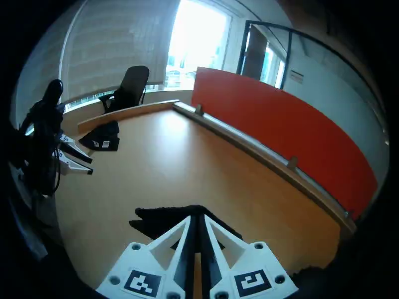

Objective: Fold towel

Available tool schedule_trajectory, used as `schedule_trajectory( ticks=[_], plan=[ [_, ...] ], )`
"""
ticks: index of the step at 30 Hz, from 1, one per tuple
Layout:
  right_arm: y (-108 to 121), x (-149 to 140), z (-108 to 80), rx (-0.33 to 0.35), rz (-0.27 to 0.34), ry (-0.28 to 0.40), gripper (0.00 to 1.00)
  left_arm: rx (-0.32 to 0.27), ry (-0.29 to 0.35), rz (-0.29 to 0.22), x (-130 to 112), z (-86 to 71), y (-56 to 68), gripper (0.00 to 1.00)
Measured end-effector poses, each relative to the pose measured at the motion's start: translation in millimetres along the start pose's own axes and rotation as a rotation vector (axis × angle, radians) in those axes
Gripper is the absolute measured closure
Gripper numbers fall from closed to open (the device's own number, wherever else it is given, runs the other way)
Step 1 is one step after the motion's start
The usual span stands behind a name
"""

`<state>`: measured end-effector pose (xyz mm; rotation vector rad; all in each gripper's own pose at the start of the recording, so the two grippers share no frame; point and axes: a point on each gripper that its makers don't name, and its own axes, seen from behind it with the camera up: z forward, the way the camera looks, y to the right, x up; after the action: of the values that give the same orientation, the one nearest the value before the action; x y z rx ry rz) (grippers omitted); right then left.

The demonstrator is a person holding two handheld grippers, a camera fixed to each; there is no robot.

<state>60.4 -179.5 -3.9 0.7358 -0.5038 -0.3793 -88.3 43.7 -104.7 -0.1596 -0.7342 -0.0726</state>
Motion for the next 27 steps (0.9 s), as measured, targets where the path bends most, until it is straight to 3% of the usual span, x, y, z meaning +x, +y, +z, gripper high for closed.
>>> schedule_trajectory(
  ticks=[14,27],
  plan=[
    [46,-7,-27.8,-0.077,0.032,-0.002,0.96,-0.027,-0.009,0.033,2,5.9,14.3,0.39],
    [115,-15,-60.5,-0.173,0.083,0.001,0.96,-0.036,-0.014,0.048,6,11.4,21.4,0.39]
  ],
)
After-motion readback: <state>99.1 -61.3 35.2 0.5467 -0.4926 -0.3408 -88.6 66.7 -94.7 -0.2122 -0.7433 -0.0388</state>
